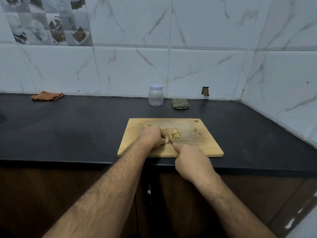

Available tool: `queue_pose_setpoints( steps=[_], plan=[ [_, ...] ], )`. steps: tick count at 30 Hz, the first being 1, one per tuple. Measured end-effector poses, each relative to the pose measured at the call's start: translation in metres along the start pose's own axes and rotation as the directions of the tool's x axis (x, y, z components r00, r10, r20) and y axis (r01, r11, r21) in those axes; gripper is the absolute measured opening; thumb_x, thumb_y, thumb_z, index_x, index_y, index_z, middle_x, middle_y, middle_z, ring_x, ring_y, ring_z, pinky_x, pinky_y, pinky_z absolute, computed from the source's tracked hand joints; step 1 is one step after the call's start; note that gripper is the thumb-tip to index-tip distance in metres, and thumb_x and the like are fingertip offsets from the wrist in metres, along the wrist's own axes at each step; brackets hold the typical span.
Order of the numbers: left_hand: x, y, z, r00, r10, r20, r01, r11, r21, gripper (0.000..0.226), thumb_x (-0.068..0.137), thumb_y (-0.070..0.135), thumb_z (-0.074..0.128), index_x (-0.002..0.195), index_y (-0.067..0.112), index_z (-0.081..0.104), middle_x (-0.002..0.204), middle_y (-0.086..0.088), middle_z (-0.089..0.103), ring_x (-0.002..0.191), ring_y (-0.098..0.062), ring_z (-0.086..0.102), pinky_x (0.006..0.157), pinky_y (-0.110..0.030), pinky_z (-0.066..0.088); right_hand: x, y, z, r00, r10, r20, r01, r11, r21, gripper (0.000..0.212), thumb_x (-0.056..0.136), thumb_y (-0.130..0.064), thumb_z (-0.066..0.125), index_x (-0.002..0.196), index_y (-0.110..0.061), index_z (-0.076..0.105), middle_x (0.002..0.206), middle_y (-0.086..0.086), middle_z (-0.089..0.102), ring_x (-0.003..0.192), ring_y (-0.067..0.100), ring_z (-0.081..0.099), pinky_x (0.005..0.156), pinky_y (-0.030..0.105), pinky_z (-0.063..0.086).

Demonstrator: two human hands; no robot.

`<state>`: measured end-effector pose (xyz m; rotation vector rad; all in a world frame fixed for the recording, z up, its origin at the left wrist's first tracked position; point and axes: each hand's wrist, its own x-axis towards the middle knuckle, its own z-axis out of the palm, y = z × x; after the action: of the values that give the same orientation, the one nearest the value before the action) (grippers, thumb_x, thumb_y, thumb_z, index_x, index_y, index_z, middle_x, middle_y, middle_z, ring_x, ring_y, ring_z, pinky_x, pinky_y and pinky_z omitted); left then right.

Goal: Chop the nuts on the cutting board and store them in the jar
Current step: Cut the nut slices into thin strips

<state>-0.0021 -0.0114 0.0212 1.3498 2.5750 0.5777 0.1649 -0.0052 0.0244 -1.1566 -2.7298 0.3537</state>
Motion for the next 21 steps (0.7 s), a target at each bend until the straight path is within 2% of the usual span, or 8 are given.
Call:
queue_pose_setpoints(
  steps=[9,12,21],
  plan=[
    [0.0,-0.008,0.007,0.997,0.004,-0.076,-0.01,0.996,-0.085,0.031,0.084,0.034,0.076,0.115,0.028,0.072,0.112,0.004,0.072,0.105,-0.013,0.063,0.086,-0.024,0.048,0.018,-0.004,-0.006,1.0,0.025,-0.007,-0.025,0.998,0.059,0.062,0.091,-0.007,0.048,0.147,-0.033,0.043,0.129,0.005,0.062,0.117,0.024,0.057,0.09,0.035,0.052],
    [0.002,-0.011,0.009,0.996,-0.001,-0.09,-0.009,0.993,-0.114,0.03,0.082,0.034,0.077,0.112,0.027,0.074,0.105,0.003,0.074,0.101,-0.014,0.065,0.088,-0.027,0.051,0.024,-0.007,-0.005,1.0,0.017,-0.005,-0.016,0.997,0.078,0.06,0.092,-0.01,0.047,0.147,-0.033,0.043,0.133,0.003,0.06,0.119,0.023,0.056,0.093,0.034,0.051],
    [0.01,-0.017,0.012,0.998,0.019,-0.067,-0.025,0.996,-0.087,0.03,0.082,0.038,0.077,0.11,0.027,0.075,0.115,0.007,0.071,0.113,-0.012,0.059,0.095,-0.029,0.048,0.03,-0.011,-0.001,1.0,0.002,0.017,-0.003,0.999,0.046,0.056,0.093,-0.013,0.048,0.145,-0.035,0.046,0.13,0.004,0.061,0.117,0.024,0.057,0.09,0.035,0.05]
  ],
)
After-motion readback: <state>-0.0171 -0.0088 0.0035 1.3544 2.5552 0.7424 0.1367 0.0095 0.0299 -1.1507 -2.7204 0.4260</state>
